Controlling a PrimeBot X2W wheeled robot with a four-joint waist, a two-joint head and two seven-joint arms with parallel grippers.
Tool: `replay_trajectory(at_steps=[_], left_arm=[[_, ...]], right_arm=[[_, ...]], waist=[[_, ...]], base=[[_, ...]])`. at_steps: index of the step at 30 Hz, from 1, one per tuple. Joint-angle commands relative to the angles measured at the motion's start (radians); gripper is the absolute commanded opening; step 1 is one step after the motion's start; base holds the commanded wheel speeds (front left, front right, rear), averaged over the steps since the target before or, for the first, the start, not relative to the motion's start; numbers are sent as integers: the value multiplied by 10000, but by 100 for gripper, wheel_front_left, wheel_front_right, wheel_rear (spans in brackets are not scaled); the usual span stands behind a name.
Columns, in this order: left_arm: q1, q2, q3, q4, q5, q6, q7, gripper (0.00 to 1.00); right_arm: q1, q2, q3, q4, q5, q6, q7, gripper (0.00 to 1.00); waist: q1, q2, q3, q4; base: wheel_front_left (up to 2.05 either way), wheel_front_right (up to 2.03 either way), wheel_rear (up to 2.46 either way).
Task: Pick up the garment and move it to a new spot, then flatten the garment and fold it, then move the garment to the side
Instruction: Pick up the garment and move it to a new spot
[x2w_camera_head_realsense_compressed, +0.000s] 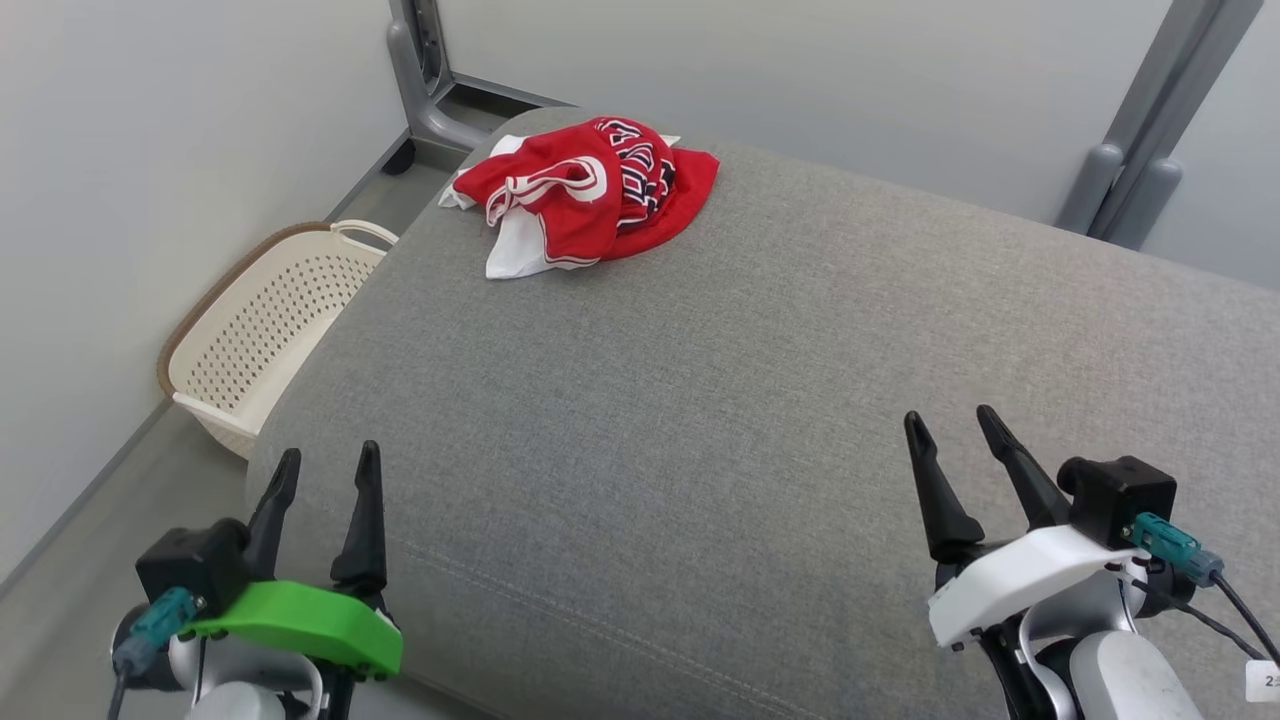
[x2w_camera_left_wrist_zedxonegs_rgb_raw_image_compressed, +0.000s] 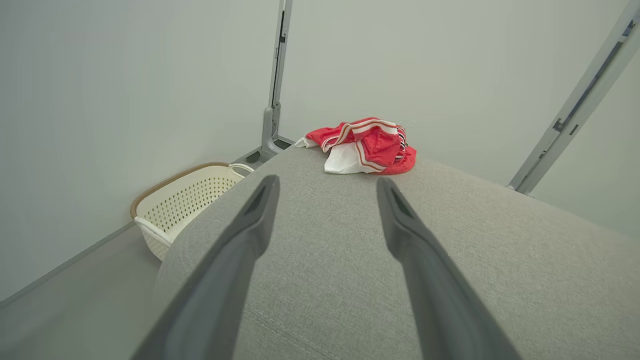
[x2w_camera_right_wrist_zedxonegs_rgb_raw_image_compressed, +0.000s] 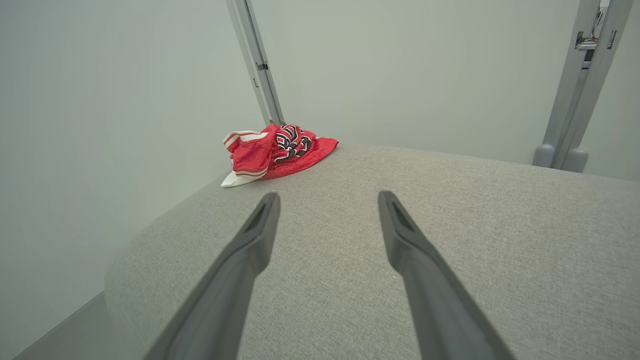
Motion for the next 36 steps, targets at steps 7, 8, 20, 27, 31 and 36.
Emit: replay_trajectory(at_steps=[7, 8, 20, 27, 31, 36], left_arm=[[-1314, 513, 62, -247, 166, -309, 562, 100], [-1565, 652, 95, -245, 215, -351, 690, 100], [-5294, 1750, 671, 567, -428, -1376, 2926, 100], [-7505, 2140, 1053, 2443, -1105, -1866, 4365, 100], [-8229, 2460, 1033, 3311, -1230, -2122, 4984, 100], [-8846, 2594, 980, 4146, -1364, -2369, 5507, 100]], right_arm=[[-207, -38, -156, -195, -162, -4, 127, 100], [-221, -41, -216, -232, -202, -4, 137, 100], [-831, -38, -891, -1089, -732, -4, 499, 100], [-1420, -36, -1072, -1721, -1045, -4, 712, 100], [-1761, -35, -1130, -1997, -1159, -4, 726, 100], [-2090, -35, -1308, -2303, -1331, -4, 712, 100]], waist=[[0, 0, 336, -345], [0, 0, 417, -429], [0, 0, 2010, -1904], [0, 0, 3543, -3179], [0, 0, 4326, -3817], [0, 0, 5134, -4365]], base=[[0, 0, 0], [0, 0, 0], [0, 0, 0], [0, 0, 0], [0, 0, 0], [0, 0, 0]])
